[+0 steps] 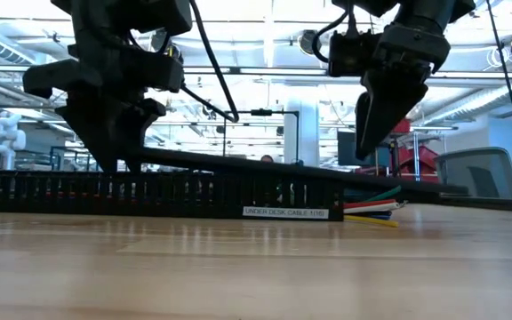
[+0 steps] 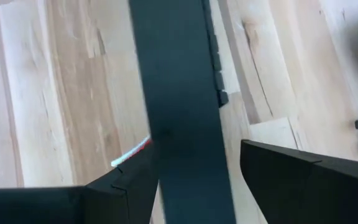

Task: Ziptie cables
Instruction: Close the black cable duct

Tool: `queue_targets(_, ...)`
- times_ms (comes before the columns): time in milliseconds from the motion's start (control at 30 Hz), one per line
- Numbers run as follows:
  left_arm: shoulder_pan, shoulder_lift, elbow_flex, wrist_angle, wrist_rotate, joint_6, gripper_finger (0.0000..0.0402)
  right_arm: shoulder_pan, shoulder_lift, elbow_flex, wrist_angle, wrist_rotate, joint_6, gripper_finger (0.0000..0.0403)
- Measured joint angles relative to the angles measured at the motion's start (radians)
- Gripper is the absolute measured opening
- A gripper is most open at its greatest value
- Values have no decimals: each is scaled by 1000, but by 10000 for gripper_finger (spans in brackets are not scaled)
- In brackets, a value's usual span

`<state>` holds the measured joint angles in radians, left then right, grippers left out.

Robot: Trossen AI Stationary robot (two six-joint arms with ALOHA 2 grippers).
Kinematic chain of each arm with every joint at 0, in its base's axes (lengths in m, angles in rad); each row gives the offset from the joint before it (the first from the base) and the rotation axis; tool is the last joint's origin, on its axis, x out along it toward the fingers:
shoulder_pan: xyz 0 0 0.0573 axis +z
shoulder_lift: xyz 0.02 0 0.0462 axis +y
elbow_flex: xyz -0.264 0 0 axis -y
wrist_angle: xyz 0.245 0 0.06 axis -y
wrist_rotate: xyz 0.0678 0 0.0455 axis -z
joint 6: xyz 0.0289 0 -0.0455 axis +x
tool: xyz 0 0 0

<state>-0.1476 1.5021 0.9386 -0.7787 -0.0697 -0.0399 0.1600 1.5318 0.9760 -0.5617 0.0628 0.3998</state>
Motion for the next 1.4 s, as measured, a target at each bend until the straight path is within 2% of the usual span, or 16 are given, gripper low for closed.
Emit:
queue_targets(367,1,0,0,5,-40,-30,228,1,4,-1,12,-1,-18,212)
queue_targets(700,1,0,0,6,-44,-33,228,-24,42,-58,55,-9,-4,213)
queue_targets(1200,1,0,0,6,-44,-34,228,-21,42,-44,128,-9,-203,213)
queue_targets(1400,1,0,0,6,-43,-60,228,-30,59,-44,125,-8,-208,222)
